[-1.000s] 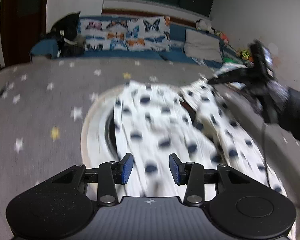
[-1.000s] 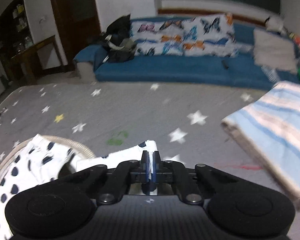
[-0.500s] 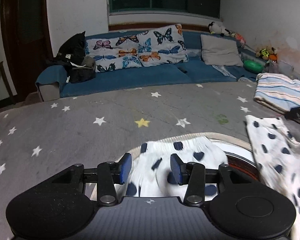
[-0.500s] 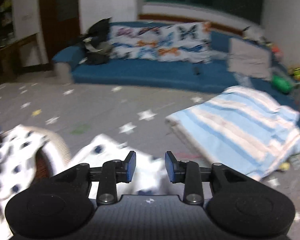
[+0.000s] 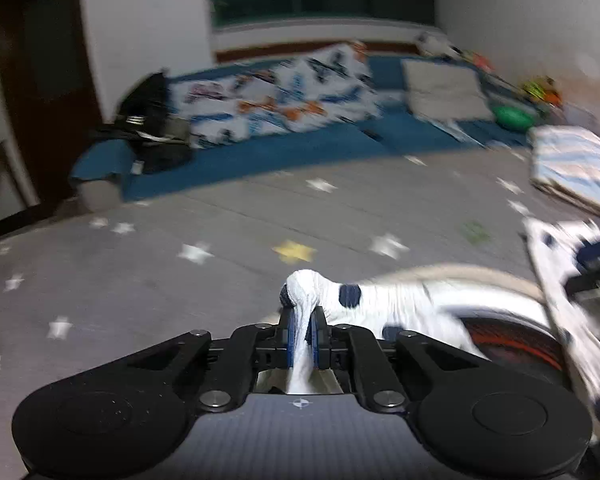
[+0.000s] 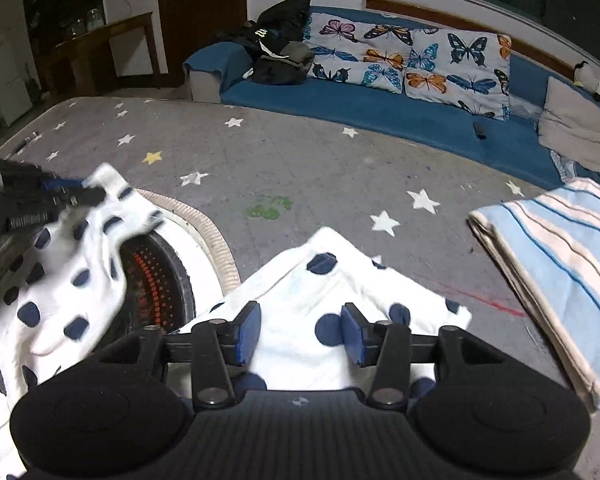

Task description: Fold clothes

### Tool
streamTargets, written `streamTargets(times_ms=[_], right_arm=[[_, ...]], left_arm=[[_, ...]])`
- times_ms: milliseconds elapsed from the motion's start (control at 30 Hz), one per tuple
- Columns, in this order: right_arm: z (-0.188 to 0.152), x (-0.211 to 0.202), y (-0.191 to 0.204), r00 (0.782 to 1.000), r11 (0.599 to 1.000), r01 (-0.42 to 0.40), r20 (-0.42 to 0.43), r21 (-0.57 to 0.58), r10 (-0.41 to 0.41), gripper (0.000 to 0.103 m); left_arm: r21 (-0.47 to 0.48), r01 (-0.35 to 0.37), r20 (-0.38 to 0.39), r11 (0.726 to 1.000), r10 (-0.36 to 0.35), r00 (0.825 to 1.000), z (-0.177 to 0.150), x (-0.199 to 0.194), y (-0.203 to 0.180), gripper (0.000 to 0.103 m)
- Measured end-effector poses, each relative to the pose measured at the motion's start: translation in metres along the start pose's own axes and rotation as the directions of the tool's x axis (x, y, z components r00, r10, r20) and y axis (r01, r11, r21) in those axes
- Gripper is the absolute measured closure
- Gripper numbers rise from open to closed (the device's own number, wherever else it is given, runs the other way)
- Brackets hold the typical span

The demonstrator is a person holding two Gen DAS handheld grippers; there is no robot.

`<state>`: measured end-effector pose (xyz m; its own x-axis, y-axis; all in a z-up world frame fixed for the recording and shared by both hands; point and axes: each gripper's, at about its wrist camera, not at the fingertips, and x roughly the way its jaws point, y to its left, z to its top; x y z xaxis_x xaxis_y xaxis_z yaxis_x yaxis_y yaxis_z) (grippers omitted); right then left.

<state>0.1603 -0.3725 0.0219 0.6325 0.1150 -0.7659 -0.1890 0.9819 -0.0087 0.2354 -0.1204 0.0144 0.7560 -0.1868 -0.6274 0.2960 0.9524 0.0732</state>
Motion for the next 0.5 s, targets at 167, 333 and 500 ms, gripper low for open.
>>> streamTargets(times_ms=[167,333,500], right_arm=[[0.008,0.009,-0.001,1.0,1.0,-0.008,0.014,0.009,0.008,0.051],[0.021,0.025,-0.003,0.999,1.0,0.004,0.041,0.014,-0.005,0.049],[0.038,0.045,-0.01,0.997,0.999,0.014,0.073,0.041,-0.017,0.045]], left_arm=[[-0.134,-0.145,0.019,0.98,0.149,0.989,0.004,0.0,0.048,0.095],[-0.181,-0.194,-0.047,0.964,0.189,0.981,-0.002,0.008,0.085,0.085],[-0.166,-0.228,-0.048,0.959,0.223,0.974,-0.002,0.008,0.086,0.066]])
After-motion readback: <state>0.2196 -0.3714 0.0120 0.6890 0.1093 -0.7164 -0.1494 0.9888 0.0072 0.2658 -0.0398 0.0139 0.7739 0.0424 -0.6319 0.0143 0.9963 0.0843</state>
